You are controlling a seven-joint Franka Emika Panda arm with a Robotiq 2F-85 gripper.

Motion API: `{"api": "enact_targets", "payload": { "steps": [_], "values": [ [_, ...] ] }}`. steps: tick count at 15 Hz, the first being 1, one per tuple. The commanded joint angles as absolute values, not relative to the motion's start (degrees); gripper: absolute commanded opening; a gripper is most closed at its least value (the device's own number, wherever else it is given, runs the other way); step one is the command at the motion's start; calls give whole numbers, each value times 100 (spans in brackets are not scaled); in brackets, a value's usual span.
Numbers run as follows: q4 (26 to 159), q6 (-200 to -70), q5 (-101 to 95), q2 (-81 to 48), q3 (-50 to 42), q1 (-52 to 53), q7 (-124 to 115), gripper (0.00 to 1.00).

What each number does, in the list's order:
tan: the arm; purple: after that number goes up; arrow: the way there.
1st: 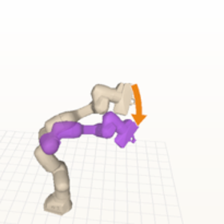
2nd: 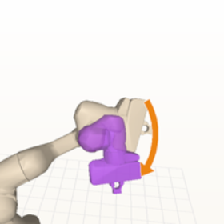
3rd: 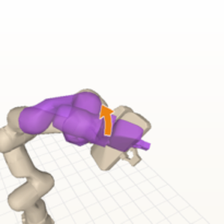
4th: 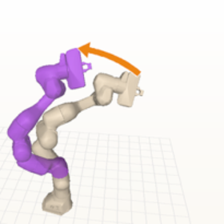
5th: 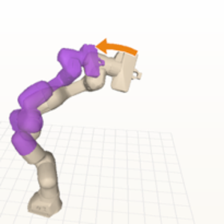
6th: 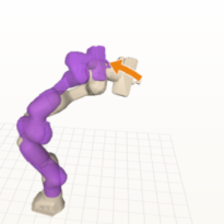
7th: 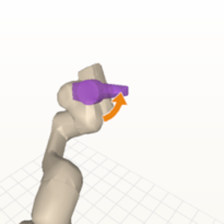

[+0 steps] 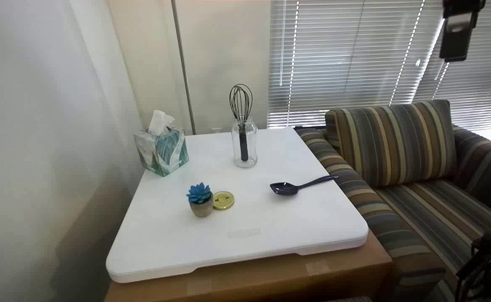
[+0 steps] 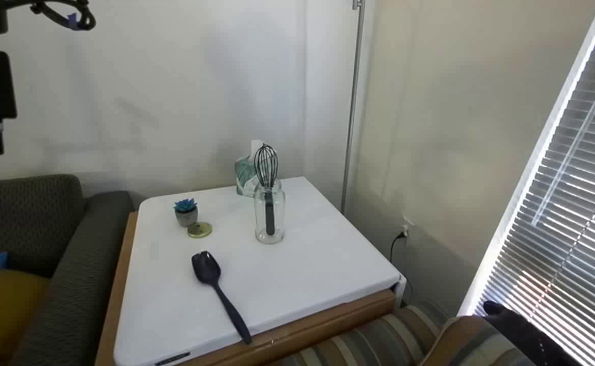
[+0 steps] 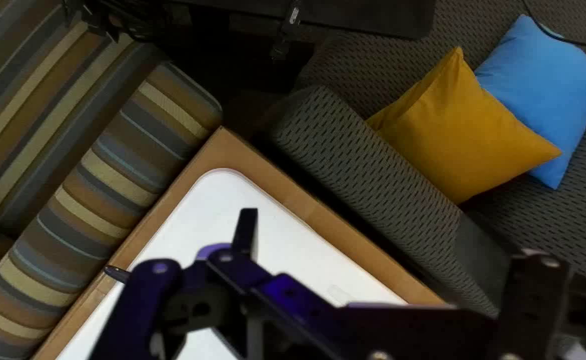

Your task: Remove the whisk from the glass jar

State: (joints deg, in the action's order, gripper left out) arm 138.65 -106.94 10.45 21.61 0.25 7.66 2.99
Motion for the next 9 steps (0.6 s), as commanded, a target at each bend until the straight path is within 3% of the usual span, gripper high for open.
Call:
{"api": "enact_targets", "payload": {
  "steps": [1, 9],
  "values": [
    [13857, -10679, 1076, 2159, 119, 662, 330, 100],
    [13275, -11821, 326, 1168, 18, 529, 1067, 100]
  ]
}}
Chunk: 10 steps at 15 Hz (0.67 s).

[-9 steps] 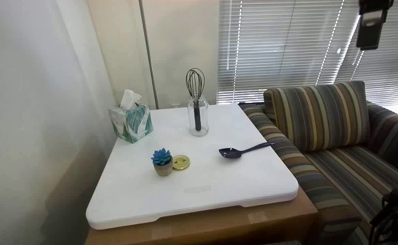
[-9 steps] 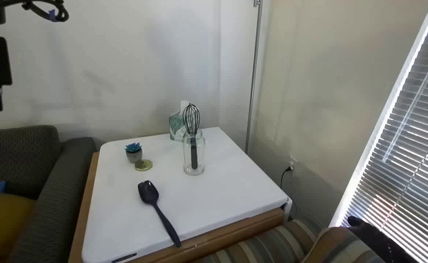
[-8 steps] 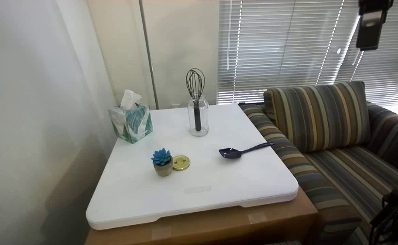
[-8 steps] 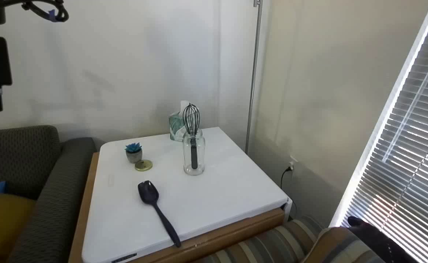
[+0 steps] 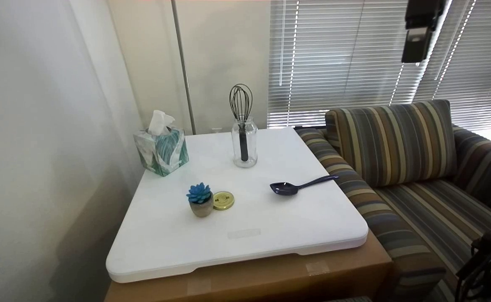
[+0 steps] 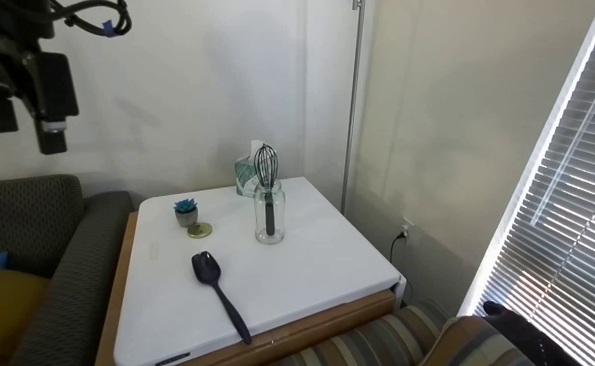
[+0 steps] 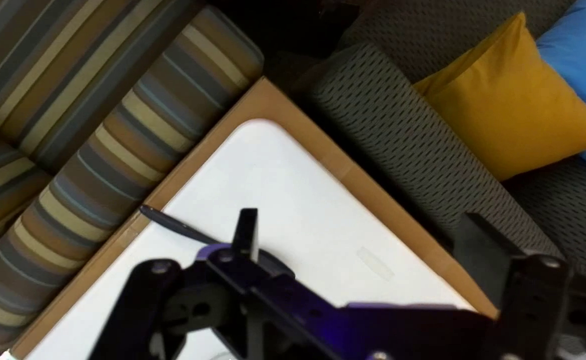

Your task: Remove the whisk from the glass jar

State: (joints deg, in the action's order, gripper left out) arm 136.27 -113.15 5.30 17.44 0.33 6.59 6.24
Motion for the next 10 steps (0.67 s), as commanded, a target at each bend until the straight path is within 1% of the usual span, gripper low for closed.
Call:
{"api": "enact_targets", "payload": {
  "steps": [1, 4, 6, 10],
  "values": [
    [13179, -12112, 282, 994, -4, 524, 1246, 100],
    [12810, -12743, 307, 457, -64, 507, 1809, 100],
    [12812, -13100, 358, 310, -73, 468, 2125, 100],
    [12897, -13032, 328, 381, 19, 445, 1901, 100]
  ]
}}
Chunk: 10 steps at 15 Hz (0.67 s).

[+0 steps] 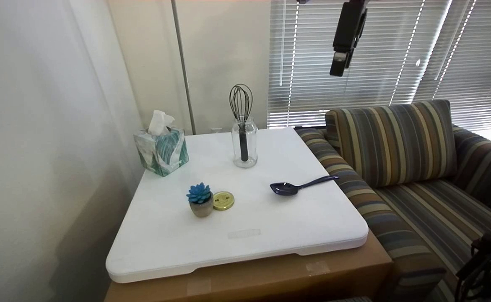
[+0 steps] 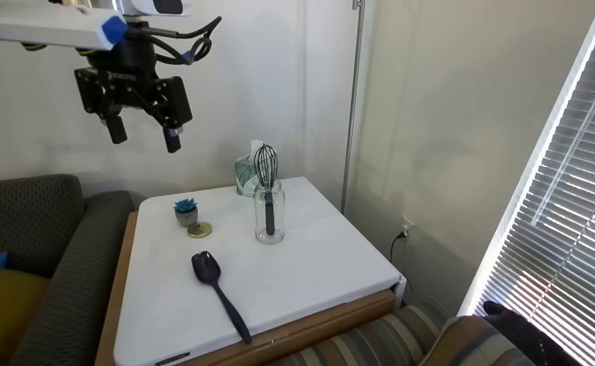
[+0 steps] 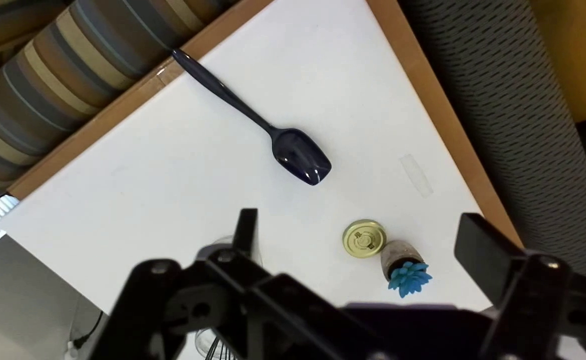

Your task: Remove the whisk from the glass jar

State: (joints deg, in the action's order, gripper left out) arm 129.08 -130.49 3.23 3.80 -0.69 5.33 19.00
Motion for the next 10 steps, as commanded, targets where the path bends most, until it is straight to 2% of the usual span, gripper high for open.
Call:
{"api": "enact_targets", "payload": {
  "steps": [1, 10],
  "values": [
    [12898, -13027, 328, 398, 27, 449, 1894, 100],
    [12323, -13884, 271, -532, -30, 286, 2117, 100]
  ]
}}
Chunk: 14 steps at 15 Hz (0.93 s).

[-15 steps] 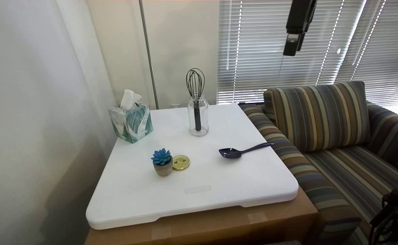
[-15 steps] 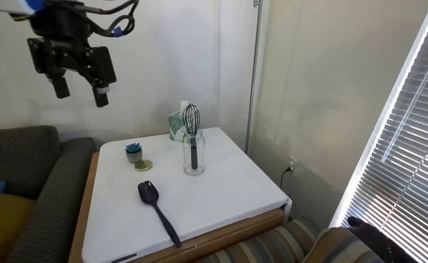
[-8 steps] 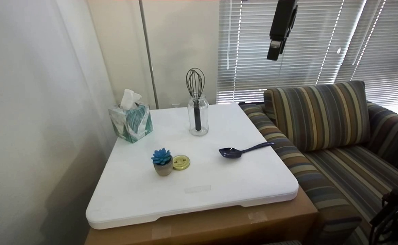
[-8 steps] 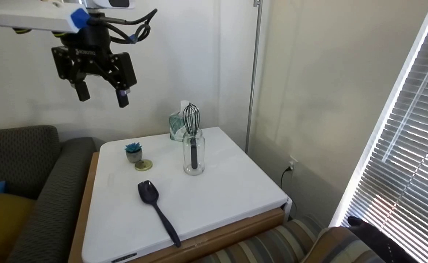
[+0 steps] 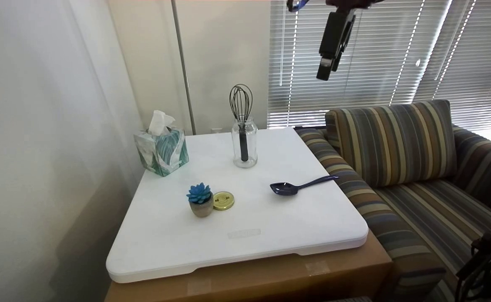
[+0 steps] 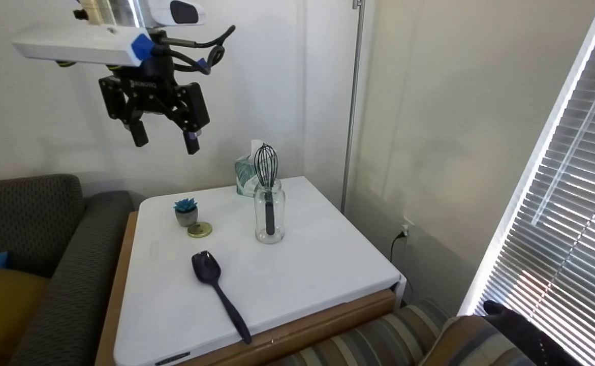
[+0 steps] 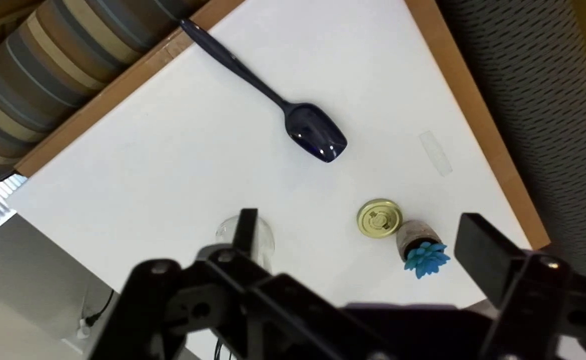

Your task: Remove the whisk from the glass jar

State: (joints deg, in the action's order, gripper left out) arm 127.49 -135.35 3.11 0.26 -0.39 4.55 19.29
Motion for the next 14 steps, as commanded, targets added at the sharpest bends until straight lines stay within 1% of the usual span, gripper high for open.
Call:
{"api": "enact_targets", "payload": {
  "steps": [1, 3, 8, 14],
  "values": [
    [12177, -14065, 293, -734, -21, 245, 2189, 100],
    [11873, -14269, 227, -1067, 17, 170, 2273, 100],
    [10434, -14041, 74, -2164, 158, -101, 3053, 100],
    [8828, -13770, 379, -3229, 677, -641, 4315, 100]
  ]
}}
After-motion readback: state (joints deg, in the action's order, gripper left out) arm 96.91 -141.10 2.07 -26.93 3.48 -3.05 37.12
